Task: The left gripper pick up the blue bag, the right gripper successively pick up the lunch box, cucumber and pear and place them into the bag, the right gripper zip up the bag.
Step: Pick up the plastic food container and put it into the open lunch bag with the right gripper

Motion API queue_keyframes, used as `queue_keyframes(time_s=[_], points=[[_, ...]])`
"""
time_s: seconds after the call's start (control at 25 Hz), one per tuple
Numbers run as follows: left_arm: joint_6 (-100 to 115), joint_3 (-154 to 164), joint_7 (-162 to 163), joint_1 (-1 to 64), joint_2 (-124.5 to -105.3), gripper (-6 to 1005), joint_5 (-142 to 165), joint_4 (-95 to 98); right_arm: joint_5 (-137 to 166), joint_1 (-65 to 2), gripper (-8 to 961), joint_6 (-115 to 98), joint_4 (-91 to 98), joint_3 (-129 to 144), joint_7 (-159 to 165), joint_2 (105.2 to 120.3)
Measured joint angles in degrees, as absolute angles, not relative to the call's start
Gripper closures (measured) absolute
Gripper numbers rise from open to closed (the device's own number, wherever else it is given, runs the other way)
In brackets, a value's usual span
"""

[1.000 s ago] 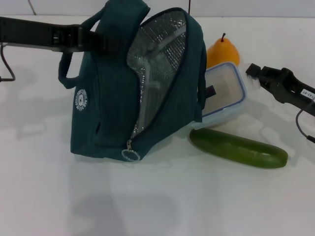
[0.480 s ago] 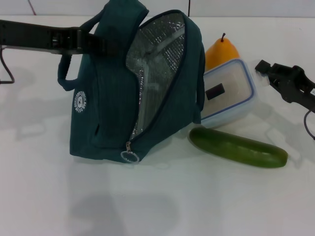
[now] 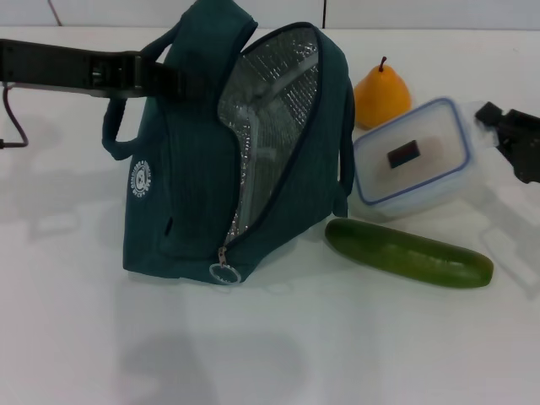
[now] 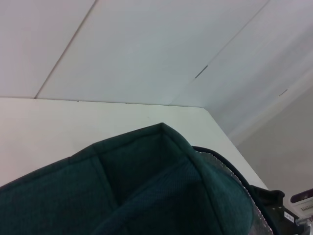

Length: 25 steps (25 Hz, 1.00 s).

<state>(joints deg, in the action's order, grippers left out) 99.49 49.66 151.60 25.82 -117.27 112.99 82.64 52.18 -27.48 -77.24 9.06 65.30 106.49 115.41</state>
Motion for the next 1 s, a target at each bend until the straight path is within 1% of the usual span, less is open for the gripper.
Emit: queue_keyframes(time_s=[0.36,1.0], points=[[99.57,49.66,151.36,26.06,-117.24,932,112.93,82.53,49.43,-25.13,884,-78.85,8.55,64.67,107.13,115.23],[99.58,49.66,150.47,25.78,-117.56,932,112.84,82.26,47.3,-24.45,884,-83.65,6.38,63.37,108.09,115.37]])
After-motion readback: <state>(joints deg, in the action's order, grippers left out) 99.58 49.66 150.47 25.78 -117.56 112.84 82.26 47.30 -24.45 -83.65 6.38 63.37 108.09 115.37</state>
